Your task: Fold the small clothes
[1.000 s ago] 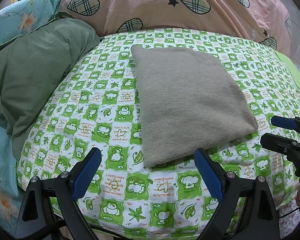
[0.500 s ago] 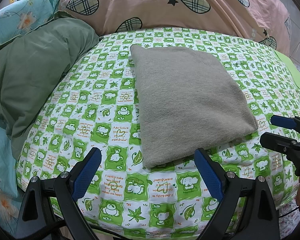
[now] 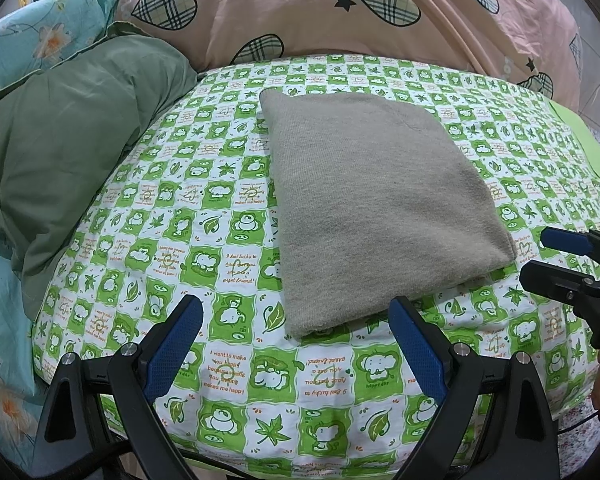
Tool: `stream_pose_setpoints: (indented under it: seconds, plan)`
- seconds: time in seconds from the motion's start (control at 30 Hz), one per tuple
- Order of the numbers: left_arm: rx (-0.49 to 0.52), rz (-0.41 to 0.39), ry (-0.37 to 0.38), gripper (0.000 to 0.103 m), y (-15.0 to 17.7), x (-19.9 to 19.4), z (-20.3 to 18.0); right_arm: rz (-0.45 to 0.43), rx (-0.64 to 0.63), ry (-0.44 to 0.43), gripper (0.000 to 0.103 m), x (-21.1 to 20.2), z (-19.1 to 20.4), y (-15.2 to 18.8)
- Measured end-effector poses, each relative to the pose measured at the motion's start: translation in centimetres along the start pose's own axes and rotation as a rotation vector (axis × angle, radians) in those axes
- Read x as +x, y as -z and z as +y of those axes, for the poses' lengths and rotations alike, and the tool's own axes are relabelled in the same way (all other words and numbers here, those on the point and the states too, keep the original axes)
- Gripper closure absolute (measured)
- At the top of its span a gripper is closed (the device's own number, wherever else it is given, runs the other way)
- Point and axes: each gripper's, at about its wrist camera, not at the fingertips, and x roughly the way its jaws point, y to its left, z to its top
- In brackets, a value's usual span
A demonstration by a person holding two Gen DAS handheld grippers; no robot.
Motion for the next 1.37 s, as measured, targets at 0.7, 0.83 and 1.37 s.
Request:
stream_pose_setpoints:
  seconds: [0.7, 0.83, 1.37]
  plan:
    - [0.005, -0.009, 0.034, 0.009, -2.5, 1.1, 1.4, -0.018, -0.03, 0.011, 0.008, 1.1, -0.8, -2.3]
    - [0.004, -0.025, 0.031, 0.009, -2.8, 0.9, 1.6, -0.018, -0.03, 0.011, 0.008, 1.2, -0.9, -2.3]
    - [-0.013, -0.033, 0.019, 0.009, -3.2, 0.7, 2.5, -0.011, -0.038, 0.004, 0.008, 2.2, -0.5, -2.7]
